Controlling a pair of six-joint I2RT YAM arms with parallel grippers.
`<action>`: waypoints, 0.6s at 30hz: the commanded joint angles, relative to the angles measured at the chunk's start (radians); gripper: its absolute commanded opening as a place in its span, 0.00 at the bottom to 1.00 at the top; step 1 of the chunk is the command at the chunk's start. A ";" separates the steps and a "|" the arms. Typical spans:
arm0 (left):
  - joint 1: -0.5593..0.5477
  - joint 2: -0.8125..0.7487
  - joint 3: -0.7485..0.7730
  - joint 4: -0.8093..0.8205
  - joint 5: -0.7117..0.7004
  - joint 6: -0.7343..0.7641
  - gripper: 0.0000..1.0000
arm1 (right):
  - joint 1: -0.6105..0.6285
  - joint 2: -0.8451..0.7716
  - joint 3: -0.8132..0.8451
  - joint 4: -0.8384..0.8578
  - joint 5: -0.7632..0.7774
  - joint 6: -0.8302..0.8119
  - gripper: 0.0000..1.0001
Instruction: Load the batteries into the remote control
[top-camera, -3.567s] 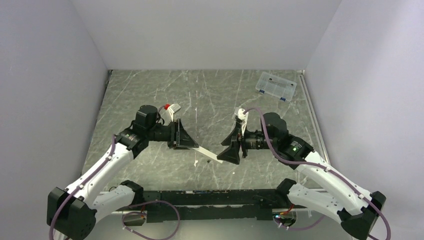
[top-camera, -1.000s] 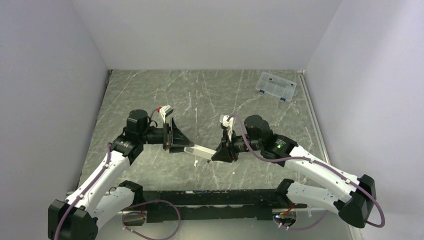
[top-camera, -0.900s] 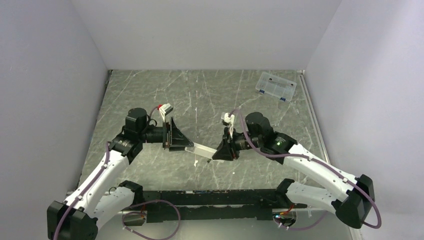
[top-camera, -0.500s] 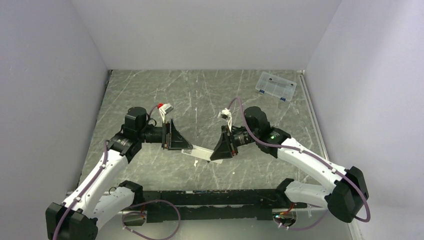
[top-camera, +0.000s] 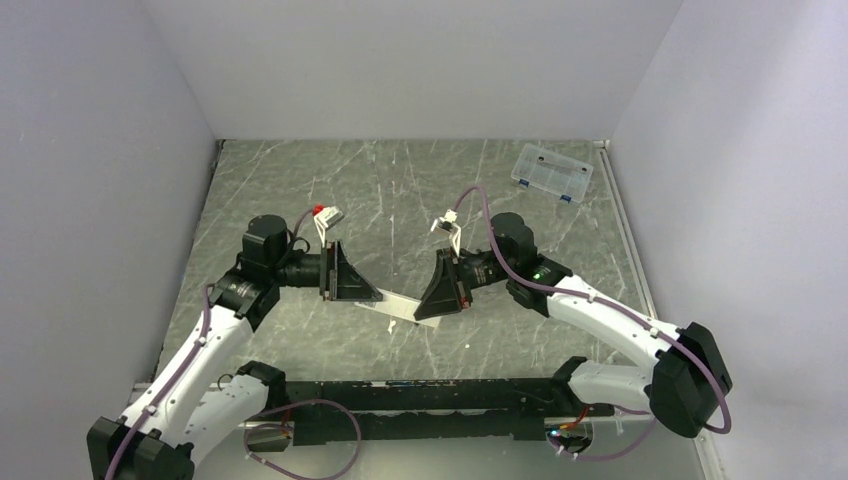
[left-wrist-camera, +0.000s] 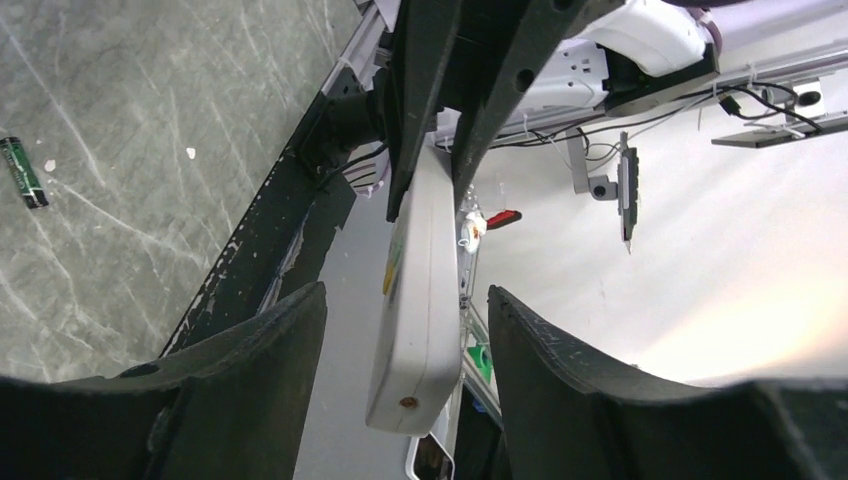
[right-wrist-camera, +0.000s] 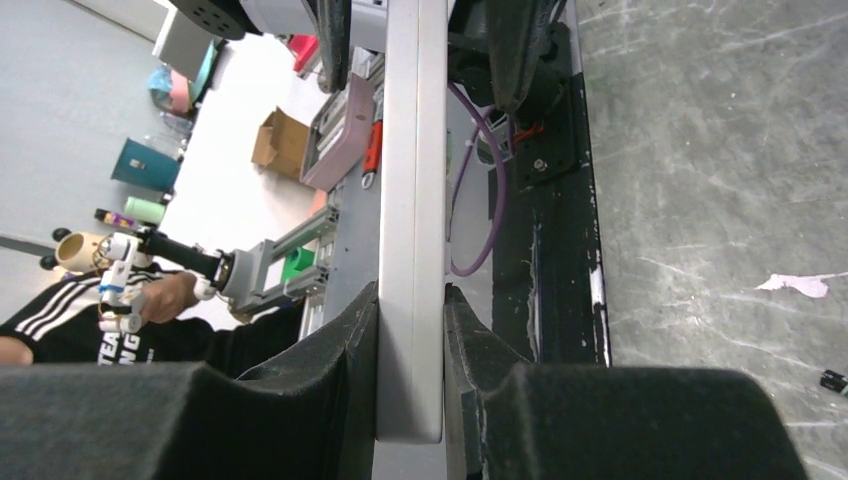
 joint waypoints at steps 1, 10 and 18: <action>0.000 -0.032 0.010 0.070 0.063 -0.024 0.64 | -0.002 0.006 -0.004 0.142 -0.038 0.075 0.00; 0.000 -0.044 0.032 0.020 0.077 0.015 0.56 | -0.002 0.014 -0.025 0.219 -0.046 0.145 0.00; 0.001 -0.045 0.043 0.018 0.079 0.022 0.48 | -0.002 0.018 -0.046 0.271 -0.048 0.187 0.00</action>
